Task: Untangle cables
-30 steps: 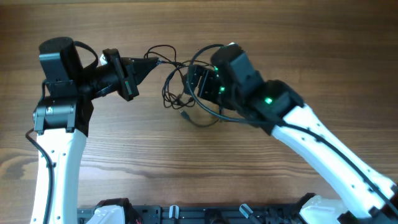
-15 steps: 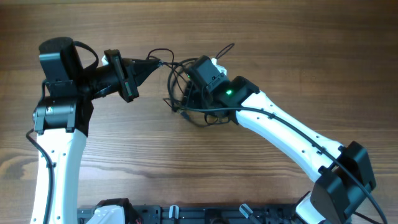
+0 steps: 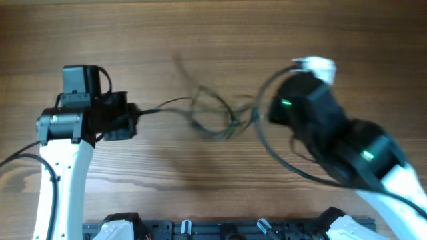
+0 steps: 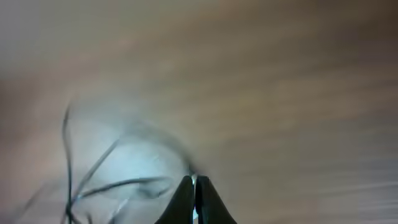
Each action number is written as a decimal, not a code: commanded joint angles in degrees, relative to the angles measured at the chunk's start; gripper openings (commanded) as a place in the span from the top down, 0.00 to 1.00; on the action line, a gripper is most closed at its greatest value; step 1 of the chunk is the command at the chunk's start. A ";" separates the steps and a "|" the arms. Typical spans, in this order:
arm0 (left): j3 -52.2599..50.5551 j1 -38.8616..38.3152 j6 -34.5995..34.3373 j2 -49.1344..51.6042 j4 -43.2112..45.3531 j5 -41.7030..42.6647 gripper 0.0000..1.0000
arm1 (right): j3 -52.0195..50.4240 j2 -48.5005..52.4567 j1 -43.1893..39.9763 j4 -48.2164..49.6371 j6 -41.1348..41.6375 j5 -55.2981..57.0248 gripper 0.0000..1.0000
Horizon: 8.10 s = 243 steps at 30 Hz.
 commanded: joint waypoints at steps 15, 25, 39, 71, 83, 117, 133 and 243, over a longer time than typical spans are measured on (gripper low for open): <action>1.40 0.83 13.05 -7.34 47.47 42.93 0.96 | 0.74 14.34 -0.24 8.00 -13.07 -26.58 0.54; 1.40 0.83 -1.57 -8.20 46.23 39.82 0.96 | -0.44 18.08 1.09 21.51 -10.56 -47.19 0.46; 1.40 1.22 -0.37 -8.22 42.05 40.54 0.96 | -1.01 31.45 3.93 18.60 -5.44 -31.54 0.96; 1.40 10.01 -17.40 -8.24 38.58 41.55 0.96 | -0.92 11.54 -21.31 -5.11 -8.50 0.68 0.69; 1.40 10.01 -17.11 -8.17 38.53 41.92 0.96 | -0.90 11.21 -26.03 -5.53 -1.20 7.10 0.33; 1.40 9.84 13.35 -2.69 4.96 -28.98 0.96 | -0.92 11.28 -31.23 -7.93 -4.31 -0.83 0.01; 1.46 5.97 21.94 -10.29 54.34 43.82 0.96 | -0.92 11.34 -31.21 -0.79 -23.67 -46.23 0.00; 9.66 -45.24 43.65 -14.60 57.59 -18.78 0.96 | -1.01 16.06 -31.06 -5.81 -31.61 -54.86 0.00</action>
